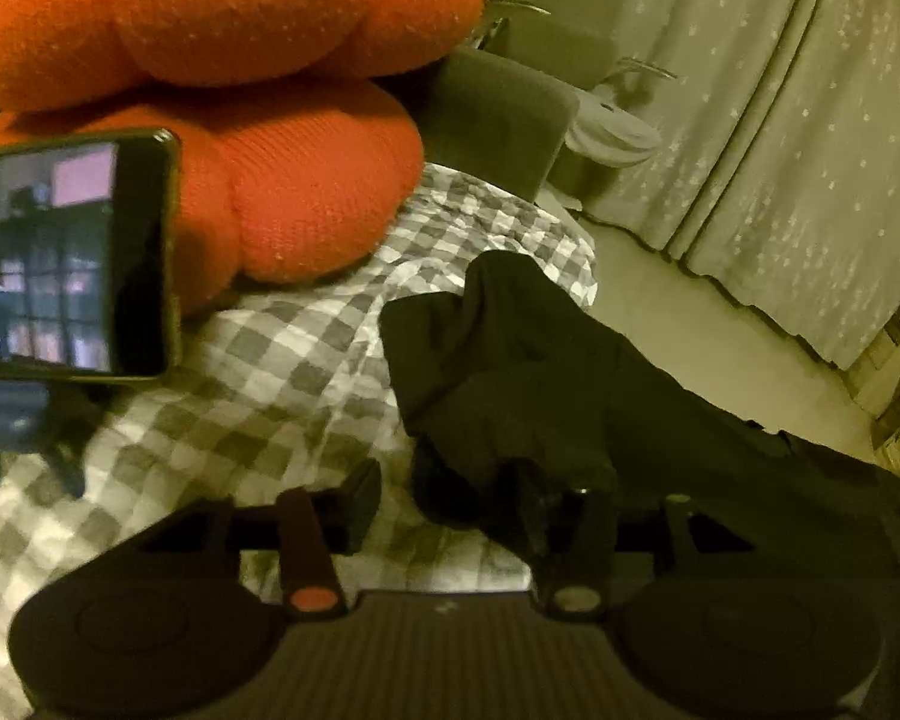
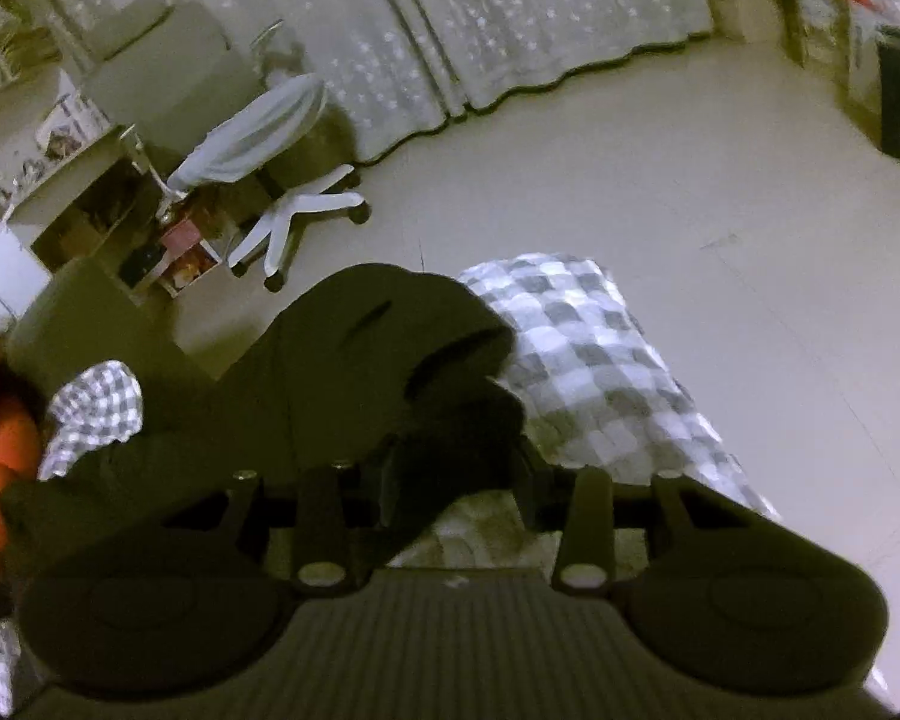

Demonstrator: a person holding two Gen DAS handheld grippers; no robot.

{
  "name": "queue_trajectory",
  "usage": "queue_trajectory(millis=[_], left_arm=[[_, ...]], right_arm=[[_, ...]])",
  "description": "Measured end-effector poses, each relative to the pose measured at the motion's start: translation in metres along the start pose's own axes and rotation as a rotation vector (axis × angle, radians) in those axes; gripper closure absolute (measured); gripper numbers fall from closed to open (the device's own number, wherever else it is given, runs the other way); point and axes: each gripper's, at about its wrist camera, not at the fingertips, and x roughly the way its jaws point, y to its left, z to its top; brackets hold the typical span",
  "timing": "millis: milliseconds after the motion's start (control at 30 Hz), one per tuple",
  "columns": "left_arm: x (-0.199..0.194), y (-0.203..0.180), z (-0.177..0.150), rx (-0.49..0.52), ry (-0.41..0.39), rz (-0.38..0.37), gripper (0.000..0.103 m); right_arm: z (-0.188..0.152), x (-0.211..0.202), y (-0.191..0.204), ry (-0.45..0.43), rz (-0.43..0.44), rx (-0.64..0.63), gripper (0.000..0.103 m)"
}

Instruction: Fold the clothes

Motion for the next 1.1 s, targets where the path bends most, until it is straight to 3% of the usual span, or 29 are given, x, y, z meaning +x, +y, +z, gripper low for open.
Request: queue_trajectory(millis=[33,100,267,367,433,633,733,767,833,933,1000,1100], left_arm=[[-0.002,0.003,0.001,-0.020,-0.007,-0.009,0.099],[-0.006,0.010,0.005,-0.068,-0.020,-0.031,0.100],[-0.018,0.007,0.013,-0.051,-0.060,0.000,0.100],[-0.022,0.009,0.010,-0.047,-0.057,0.008,0.100],[-0.024,0.010,0.008,-0.045,-0.055,0.013,0.099],[-0.030,0.013,0.002,-0.039,-0.048,0.028,0.099],[-0.033,0.012,-0.002,-0.016,-0.030,0.019,0.099],[-0.031,0.011,-0.004,-0.001,0.011,-0.008,0.098],[-0.026,0.016,-0.004,-0.012,0.103,-0.039,0.092],[-0.036,0.030,0.011,-0.079,0.047,-0.009,0.079],[-0.044,0.035,0.024,-0.108,-0.012,-0.013,0.057],[-0.040,0.029,0.035,-0.095,-0.046,-0.022,0.050]], right_arm=[[0.002,0.000,0.001,-0.009,-0.001,-0.010,0.097],[0.005,0.000,0.004,-0.027,-0.003,-0.029,0.098],[0.023,-0.019,0.007,-0.063,0.011,-0.020,0.098],[0.009,0.005,0.012,0.018,-0.106,-0.088,0.098],[-0.012,0.030,0.001,0.088,-0.130,-0.047,0.097],[-0.008,-0.005,0.001,0.010,-0.117,-0.039,0.097],[-0.012,-0.007,0.001,0.024,-0.184,-0.085,0.098],[-0.014,-0.004,-0.004,0.040,-0.193,-0.075,0.098],[-0.019,0.002,-0.017,0.067,-0.224,-0.050,0.098],[-0.017,0.005,-0.020,0.054,-0.219,-0.023,0.088],[-0.009,-0.002,-0.012,0.005,-0.155,-0.039,0.084],[0.001,-0.005,0.008,-0.064,-0.078,-0.115,0.073]])
